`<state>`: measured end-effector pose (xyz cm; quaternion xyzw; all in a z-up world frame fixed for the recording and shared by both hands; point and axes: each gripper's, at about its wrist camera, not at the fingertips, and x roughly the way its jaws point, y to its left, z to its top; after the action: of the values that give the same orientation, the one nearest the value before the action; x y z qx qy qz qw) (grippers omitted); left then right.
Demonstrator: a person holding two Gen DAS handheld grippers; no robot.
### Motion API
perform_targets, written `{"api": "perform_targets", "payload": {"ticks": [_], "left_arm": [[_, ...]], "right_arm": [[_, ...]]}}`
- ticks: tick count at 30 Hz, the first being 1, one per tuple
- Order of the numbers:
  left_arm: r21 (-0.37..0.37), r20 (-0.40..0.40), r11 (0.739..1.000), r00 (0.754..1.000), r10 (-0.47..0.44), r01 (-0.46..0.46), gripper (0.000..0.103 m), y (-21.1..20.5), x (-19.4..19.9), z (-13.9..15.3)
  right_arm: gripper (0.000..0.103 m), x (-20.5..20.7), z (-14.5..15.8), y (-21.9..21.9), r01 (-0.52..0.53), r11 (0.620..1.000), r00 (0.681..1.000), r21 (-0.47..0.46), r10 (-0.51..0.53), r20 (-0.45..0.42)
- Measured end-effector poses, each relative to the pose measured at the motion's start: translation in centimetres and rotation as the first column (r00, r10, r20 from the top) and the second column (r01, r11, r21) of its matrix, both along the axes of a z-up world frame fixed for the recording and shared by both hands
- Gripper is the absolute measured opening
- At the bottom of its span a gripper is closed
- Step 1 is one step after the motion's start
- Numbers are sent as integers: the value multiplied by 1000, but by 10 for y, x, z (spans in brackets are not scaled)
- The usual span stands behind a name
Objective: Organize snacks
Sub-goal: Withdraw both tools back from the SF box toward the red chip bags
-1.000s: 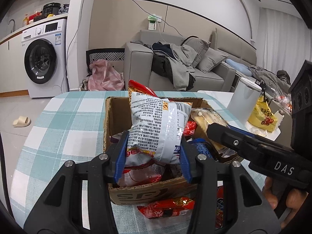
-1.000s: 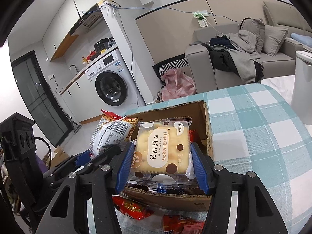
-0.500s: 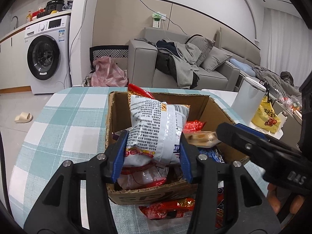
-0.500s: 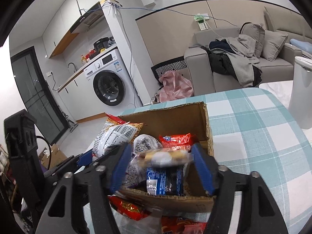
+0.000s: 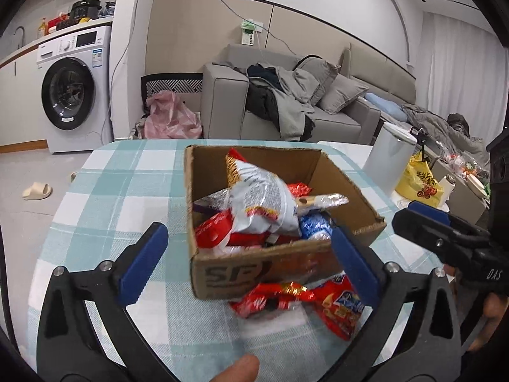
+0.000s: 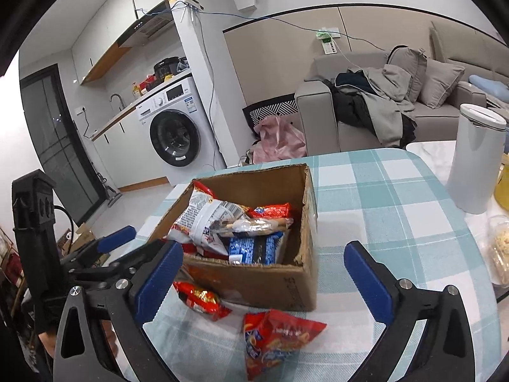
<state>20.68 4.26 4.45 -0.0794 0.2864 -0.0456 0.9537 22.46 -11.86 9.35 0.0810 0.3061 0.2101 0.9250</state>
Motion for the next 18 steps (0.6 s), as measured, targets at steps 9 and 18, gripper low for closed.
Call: {"api": "perform_targets", "payload": {"ticks": [9,18], "left_arm": [[54,-5,996,998,69,-68,102,11,-55,10],[78,-42,994,996,82,-78,102,20,-97,-2]], "right_arm": [[103,-22,-6,2,-45,997,999,-60,43,-26],[103,-39,-29,0,-71,992,994,-103,63,-86]]}}
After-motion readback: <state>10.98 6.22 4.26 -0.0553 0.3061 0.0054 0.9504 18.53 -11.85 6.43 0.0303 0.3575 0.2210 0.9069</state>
